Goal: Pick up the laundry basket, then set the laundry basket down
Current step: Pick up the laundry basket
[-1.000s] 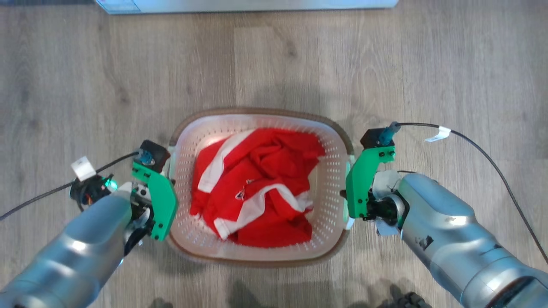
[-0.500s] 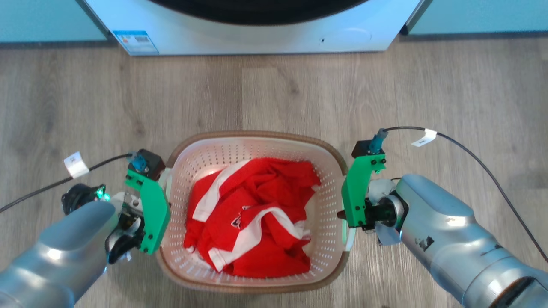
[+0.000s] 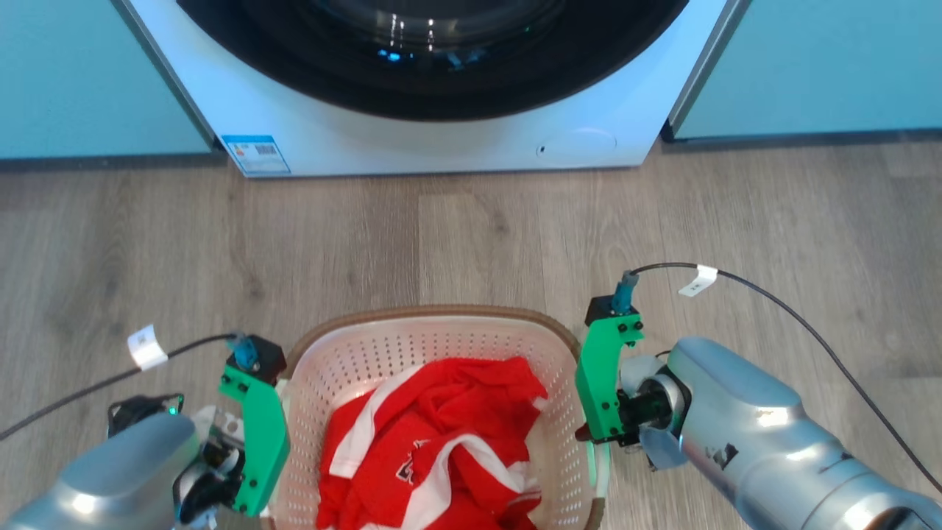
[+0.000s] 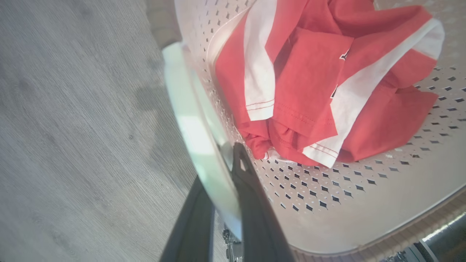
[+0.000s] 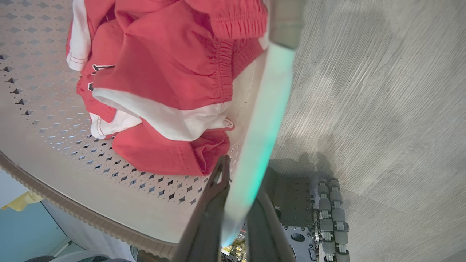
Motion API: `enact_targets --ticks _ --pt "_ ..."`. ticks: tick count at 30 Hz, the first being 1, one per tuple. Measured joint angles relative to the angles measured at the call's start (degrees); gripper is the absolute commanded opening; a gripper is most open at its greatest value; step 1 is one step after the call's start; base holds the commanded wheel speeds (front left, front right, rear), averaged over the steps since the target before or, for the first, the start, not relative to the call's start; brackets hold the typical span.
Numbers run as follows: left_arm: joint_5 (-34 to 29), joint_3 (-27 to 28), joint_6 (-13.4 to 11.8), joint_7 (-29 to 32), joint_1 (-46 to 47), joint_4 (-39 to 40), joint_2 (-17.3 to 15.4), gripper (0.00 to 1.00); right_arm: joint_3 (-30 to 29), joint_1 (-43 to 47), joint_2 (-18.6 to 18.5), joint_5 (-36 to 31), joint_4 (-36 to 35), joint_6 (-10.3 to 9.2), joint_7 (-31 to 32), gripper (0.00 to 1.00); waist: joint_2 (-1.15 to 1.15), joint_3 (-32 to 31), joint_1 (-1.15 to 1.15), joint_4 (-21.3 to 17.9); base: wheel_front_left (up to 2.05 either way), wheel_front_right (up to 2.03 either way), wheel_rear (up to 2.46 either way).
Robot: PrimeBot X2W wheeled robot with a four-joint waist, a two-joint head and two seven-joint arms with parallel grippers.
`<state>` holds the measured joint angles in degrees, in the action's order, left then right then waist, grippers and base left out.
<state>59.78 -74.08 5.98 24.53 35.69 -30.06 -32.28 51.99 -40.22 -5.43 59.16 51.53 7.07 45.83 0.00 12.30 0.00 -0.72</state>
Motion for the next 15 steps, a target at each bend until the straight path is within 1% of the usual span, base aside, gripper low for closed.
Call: enact_targets --ticks 6,15 --pt "0.9 0.0 -0.1 1.7 -2.1 1.5 -0.9 0.0 -0.1 1.8 -0.2 0.1 -1.2 0.0 1.5 0.0 0.0 -3.3 0.0 0.2 0.0 0.0 0.0" --pt "1.9 -0.6 -0.1 1.9 -4.3 1.8 -1.4 0.0 -0.6 4.8 -0.2 -0.4 -2.5 0.0 2.5 0.0 0.0 -6.9 0.0 0.7 0.0 0.0 0.0"
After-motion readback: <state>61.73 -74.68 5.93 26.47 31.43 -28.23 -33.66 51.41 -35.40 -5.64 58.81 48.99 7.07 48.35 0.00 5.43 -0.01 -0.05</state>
